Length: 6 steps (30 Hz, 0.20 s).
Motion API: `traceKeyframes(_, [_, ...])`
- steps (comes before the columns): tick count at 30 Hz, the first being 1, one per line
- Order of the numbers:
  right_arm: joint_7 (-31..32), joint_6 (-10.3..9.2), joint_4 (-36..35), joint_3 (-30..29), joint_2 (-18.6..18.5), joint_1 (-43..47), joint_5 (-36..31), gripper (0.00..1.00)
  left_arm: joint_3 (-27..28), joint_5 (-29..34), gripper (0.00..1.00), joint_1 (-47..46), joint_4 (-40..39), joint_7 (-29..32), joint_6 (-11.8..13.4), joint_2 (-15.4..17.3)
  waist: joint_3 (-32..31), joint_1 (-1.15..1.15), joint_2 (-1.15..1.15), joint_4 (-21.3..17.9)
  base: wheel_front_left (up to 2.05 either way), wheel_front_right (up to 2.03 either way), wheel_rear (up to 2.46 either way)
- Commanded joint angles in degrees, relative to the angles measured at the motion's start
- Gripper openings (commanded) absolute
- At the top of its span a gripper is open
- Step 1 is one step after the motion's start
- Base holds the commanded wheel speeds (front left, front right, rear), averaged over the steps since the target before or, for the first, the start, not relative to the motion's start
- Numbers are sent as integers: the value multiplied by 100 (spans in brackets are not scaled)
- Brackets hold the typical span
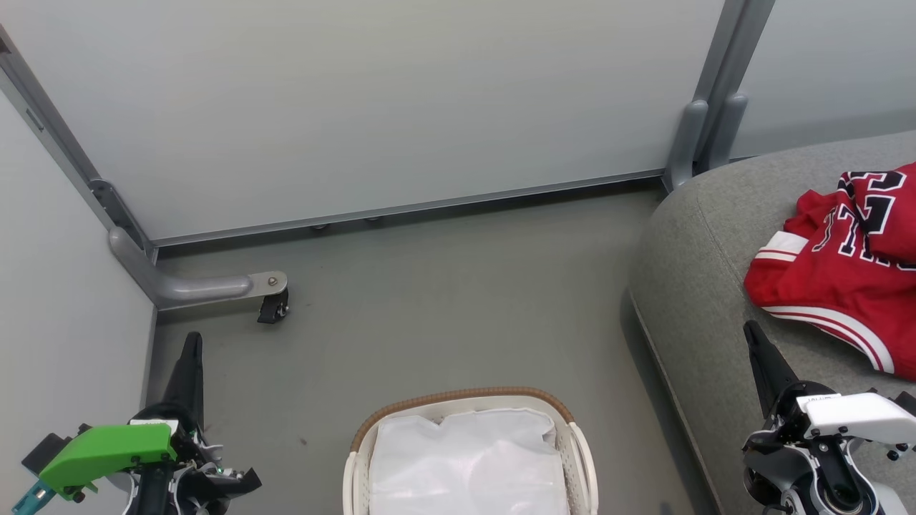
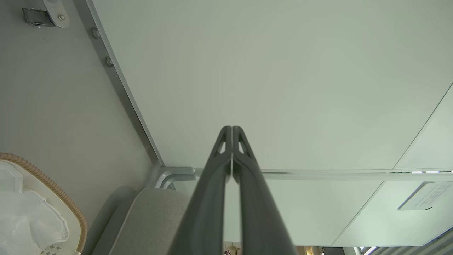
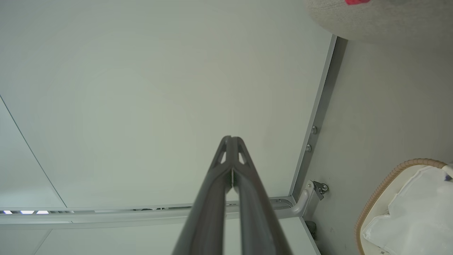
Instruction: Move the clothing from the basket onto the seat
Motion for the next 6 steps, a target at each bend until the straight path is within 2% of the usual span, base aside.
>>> traceKeyframes(1, [17, -2, -19, -10, -32, -40, 20, 0, 16, -10, 0, -57, -4, 22, -18, 37, 0, 0, 0, 0, 0, 0, 0])
traceKeyframes(6, [17, -2, -19, -10, -32, -40, 20, 0, 15, -9, 0, -57, -4, 22, -18, 37, 0, 0, 0, 0, 0, 0, 0])
